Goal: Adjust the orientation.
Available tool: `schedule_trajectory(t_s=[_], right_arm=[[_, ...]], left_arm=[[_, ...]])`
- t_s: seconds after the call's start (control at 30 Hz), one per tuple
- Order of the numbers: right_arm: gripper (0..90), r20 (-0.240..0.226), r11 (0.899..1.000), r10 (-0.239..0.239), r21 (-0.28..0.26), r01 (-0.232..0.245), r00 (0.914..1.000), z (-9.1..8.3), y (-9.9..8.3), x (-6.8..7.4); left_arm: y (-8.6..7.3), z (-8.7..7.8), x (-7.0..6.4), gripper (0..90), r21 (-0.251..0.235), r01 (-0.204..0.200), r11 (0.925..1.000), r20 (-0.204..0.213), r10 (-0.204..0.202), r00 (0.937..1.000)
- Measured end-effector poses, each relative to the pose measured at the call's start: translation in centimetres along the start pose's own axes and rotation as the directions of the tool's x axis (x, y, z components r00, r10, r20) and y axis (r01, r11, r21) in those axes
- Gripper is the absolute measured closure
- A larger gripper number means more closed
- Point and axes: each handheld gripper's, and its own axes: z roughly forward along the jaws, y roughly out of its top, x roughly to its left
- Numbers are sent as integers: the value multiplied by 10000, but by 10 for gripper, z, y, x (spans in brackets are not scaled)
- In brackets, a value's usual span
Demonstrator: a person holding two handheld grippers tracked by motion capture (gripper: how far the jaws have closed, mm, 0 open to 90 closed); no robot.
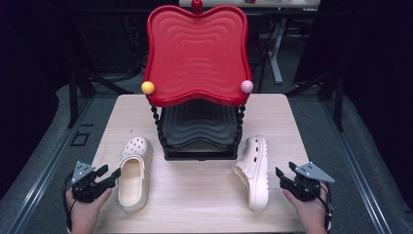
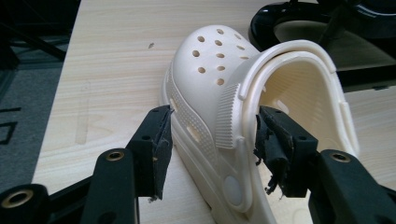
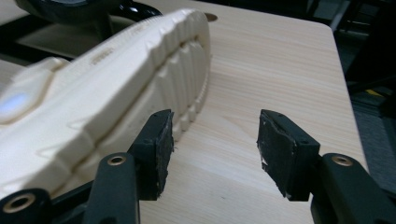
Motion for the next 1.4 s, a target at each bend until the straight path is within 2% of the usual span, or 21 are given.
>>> schedule_trajectory(t_s=[0.17,0.2,0.23,0.33,0.43,0.67,0.87,0.97,1.07,1.2,1.4], right_arm=[[448,87,9990,-153,413,149,9998,4,-2,1],[461,-34,9976,92,683,-90,10000,7,-3,0],[461,-34,9976,92,683,-90,10000,7,-3,0],[461,-375,9935,585,997,-545,9976,10,-4,-4],[480,-558,9905,719,1213,-647,9958,10,-5,-5],[499,-624,9929,663,1033,-597,9958,10,-4,-3],[504,-612,9926,750,1005,-686,9953,10,-5,-5],[509,-634,9912,1010,921,-950,9929,10,-5,-6],[512,-622,9912,1053,874,-996,9925,9,-4,-6],[515,-626,9911,1119,788,-1069,9917,9,-4,-7],[515,-647,9896,1234,821,-1179,9903,9,-5,-8]], left_arm=[[1,0,-1,459,91,-42,9999,3,42,10000],[1,0,-1,458,86,-35,10000,-29,36,10000],[1,0,-1,458,71,-13,10000,-53,13,10000],[0,0,1,455,68,103,9999,-34,-103,9999],[0,0,2,484,85,172,9998,147,-174,9997],[2,-1,0,482,136,56,9999,8,-56,10000],[5,-2,-5,487,56,-125,9999,57,125,9999],[6,0,-9,487,107,-340,9994,-91,341,9994],[6,2,-11,488,133,-447,9989,-183,449,9988],[6,7,-13,523,247,-393,9989,-166,397,9991],[6,13,-18,546,332,-519,9981,-256,527,9983]])
